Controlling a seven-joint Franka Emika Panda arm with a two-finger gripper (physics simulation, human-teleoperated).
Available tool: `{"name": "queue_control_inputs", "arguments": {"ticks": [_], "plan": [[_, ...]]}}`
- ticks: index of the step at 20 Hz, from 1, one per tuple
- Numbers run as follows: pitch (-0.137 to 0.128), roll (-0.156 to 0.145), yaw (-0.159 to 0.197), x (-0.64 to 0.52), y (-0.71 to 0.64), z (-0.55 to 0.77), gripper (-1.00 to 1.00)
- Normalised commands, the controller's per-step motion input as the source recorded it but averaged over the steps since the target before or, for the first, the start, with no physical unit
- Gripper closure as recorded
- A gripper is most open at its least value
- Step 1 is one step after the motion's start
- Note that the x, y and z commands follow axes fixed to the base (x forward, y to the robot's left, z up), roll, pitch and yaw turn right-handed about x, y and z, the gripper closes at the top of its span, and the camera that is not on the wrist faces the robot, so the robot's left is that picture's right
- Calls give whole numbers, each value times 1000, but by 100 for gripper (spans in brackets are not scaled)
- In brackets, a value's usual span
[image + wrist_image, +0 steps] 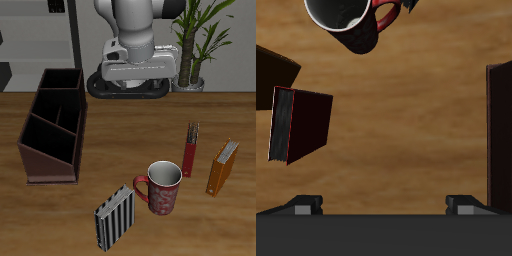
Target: Place the orange book into the right desk caddy's back compartment
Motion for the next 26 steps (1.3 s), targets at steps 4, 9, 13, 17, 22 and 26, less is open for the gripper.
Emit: {"name": "queue_control_inputs", "arguments": {"ticks": [4,9,13,17,22,26], "plan": [[-44,-82,-51,138,87,127,-100],[-59,-51,-14,195,403,148,-100],[-33,-7,-37,162,504,74,-100],[-20,11,-66,166,450,54,-100],[-23,-8,-18,146,375,-18,-100],[-30,-20,-23,197,286,-21,-100]]}}
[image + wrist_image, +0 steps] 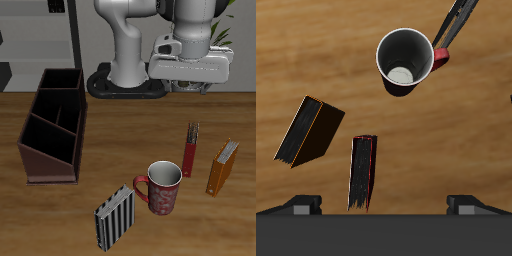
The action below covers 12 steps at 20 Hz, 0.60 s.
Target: Place the orange book into the right desk caddy's back compartment
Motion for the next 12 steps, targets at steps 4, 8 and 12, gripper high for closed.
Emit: {"name": "queue_control_inputs", "arguments": {"ticks": [4,8,12], "plan": [[-4,-13,-17,223,247,-105,-100],[-9,-15,-11,180,173,-113,-100],[-22,-47,-55,246,267,-187,-100]]}}
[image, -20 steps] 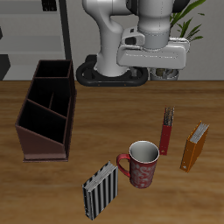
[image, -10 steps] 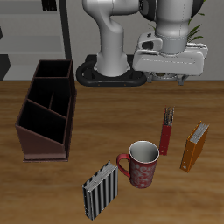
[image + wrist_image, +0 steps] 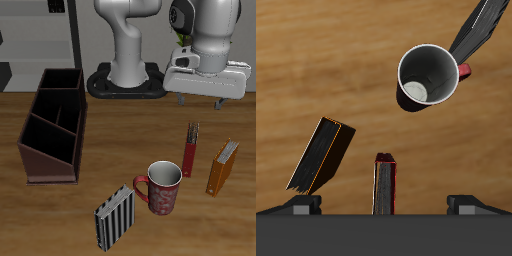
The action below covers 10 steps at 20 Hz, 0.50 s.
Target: Place the orange book into the right desk caddy's back compartment
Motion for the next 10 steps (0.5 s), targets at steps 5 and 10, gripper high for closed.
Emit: {"name": "queue_control_inputs", "arguments": {"ticks": [5,10], "plan": [[-4,17,-29,6,189,-138,-100],[-13,36,-10,43,340,-220,-100]]}}
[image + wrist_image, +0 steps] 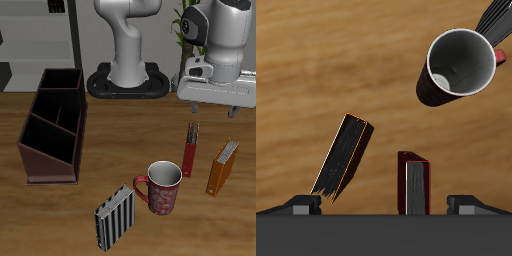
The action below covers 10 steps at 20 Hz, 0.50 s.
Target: Place the orange book into the right desk caddy's back compartment
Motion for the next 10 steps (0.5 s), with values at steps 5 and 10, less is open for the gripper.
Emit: {"name": "queue_control_inputs", "arguments": {"ticks": [5,10], "plan": [[-12,25,-17,37,185,-112,-100],[-23,54,3,6,239,-94,-100]]}}
